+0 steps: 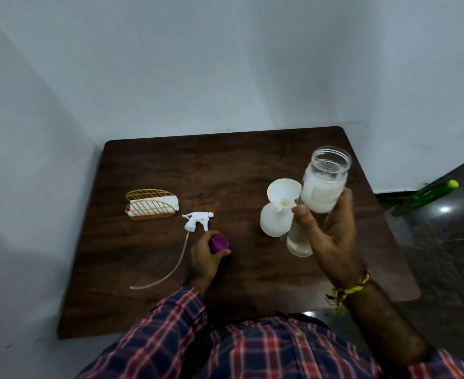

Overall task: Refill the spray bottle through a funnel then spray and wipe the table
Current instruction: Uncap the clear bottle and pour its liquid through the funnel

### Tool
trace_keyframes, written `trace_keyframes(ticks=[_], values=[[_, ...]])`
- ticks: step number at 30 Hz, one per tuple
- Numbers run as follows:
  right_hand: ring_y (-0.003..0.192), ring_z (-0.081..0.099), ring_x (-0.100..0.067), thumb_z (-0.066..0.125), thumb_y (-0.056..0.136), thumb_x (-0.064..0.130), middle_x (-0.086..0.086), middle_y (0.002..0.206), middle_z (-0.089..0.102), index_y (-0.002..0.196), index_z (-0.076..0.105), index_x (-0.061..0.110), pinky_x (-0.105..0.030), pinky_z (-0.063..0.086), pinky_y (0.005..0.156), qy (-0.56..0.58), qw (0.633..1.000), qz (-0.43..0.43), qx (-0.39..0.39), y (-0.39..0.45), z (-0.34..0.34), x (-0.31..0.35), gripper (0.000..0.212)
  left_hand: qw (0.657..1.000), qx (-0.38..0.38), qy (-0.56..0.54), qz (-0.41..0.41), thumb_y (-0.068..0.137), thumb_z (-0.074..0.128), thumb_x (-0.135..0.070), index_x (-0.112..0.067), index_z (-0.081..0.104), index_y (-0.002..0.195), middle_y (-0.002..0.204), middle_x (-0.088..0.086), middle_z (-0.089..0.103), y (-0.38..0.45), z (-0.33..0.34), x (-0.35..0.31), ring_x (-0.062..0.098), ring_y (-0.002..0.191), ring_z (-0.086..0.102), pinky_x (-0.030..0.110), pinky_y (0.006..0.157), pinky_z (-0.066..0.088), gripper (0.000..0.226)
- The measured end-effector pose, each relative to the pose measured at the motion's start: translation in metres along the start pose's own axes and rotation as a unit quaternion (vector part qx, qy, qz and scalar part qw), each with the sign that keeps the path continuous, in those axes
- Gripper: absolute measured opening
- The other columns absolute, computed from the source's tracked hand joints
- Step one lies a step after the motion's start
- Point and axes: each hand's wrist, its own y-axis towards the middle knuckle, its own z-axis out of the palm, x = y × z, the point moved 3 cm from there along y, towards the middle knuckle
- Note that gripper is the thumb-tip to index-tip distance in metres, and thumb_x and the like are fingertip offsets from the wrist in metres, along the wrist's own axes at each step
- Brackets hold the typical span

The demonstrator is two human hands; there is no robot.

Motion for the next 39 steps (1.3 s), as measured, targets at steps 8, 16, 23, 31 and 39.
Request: trace_keyframes(ticks=[8, 16, 23, 31, 39], values=[[0.099, 0.066, -0.012, 0.075, 0.083, 0.012, -0.005, 0.108, 0.064, 0.120, 0.048, -0.004, -0.023, 0.054, 0.086, -0.038, 0.997, -0.005, -0.069, 0.005, -0.038, -0.012, 0.049, 0.976, -0.054, 0.170, 0.125, 0.057, 0.082, -0.060, -0.024, 0.048, 0.130, 0.131, -0.003, 0.050, -0.017, -0.007, -0.026, 0.017, 0.122, 0.046, 0.036, 0.099, 0.042, 0.089], [0.093, 0.066, 0.000, 0.076, 0.079, 0.007, 0.009, 0.104, 0.067, 0.118, 0.051, -0.003, -0.014, 0.052, 0.081, -0.066, 0.996, -0.001, -0.063, 0.017, -0.055, -0.033, 0.047, 0.977, 0.015, -0.091, 0.190, 0.054, 0.089, -0.052, -0.031, 0.039, 0.137, 0.134, -0.012, 0.050, -0.027, 0.013, -0.147, 0.001, 0.121, 0.047, 0.023, 0.098, 0.046, 0.099], [0.105, 0.067, -0.016, 0.082, 0.075, 0.021, -0.003, 0.116, 0.068, 0.124, 0.058, 0.010, -0.028, 0.056, 0.089, -0.121, 0.992, 0.002, -0.042, 0.028, -0.085, -0.061, 0.056, 0.990, 0.021, -0.061, 0.127, 0.062, 0.083, -0.057, -0.025, 0.029, 0.148, 0.151, -0.003, 0.038, -0.002, 0.044, -0.194, 0.016, 0.136, 0.038, 0.037, 0.110, 0.037, 0.107], [0.111, 0.064, -0.004, 0.087, 0.072, 0.021, 0.006, 0.123, 0.067, 0.129, 0.059, 0.019, -0.031, 0.055, 0.095, -0.208, 0.978, 0.004, 0.008, 0.034, -0.090, -0.091, 0.063, 0.983, 0.020, -0.021, 0.184, 0.061, 0.085, -0.055, -0.022, 0.034, 0.147, 0.146, -0.002, 0.047, 0.003, 0.053, -0.193, 0.014, 0.131, 0.045, 0.033, 0.108, 0.040, 0.104], [0.110, 0.062, -0.017, 0.083, 0.073, 0.031, 0.002, 0.123, 0.064, 0.135, 0.054, 0.027, -0.044, 0.054, 0.090, -0.326, 0.944, -0.007, 0.045, 0.044, -0.092, -0.111, 0.068, 0.978, 0.013, 0.004, 0.208, 0.064, 0.085, -0.050, -0.016, 0.038, 0.143, 0.142, -0.001, 0.048, 0.003, 0.058, -0.192, 0.011, 0.127, 0.045, 0.023, 0.103, 0.037, 0.098]])
